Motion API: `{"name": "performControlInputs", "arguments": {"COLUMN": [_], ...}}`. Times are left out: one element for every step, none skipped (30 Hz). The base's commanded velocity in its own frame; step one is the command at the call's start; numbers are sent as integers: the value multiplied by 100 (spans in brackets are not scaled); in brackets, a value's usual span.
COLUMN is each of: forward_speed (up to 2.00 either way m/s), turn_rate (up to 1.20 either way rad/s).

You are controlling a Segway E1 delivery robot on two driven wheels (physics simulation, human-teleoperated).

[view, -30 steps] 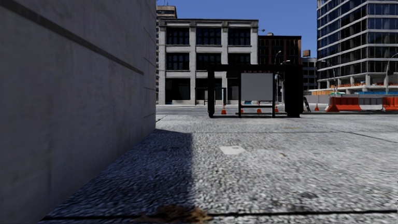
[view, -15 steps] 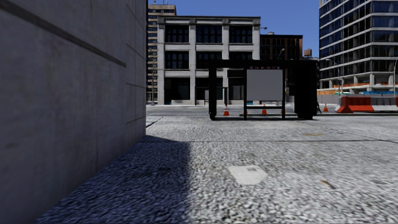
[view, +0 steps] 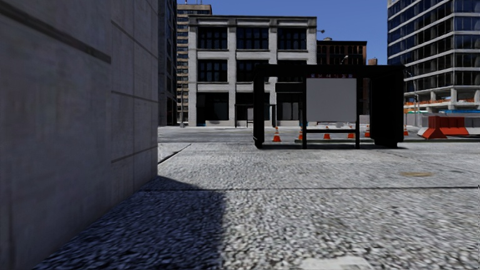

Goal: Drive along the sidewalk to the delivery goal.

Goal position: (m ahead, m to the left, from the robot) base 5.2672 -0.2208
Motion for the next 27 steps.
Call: {"name": "performControlInputs", "arguments": {"forward_speed": [200,200,200,200,200,200,200,200,200,200,200,200,200,200,200,200,200,200,200,200,200,200,200,200,200,200,200], "turn_rate": [0,0,0,0,0,0,0,0,0,0,0,0,0,0,0,0,0,0,0,0,0,0,0,0,0,0,0]}}
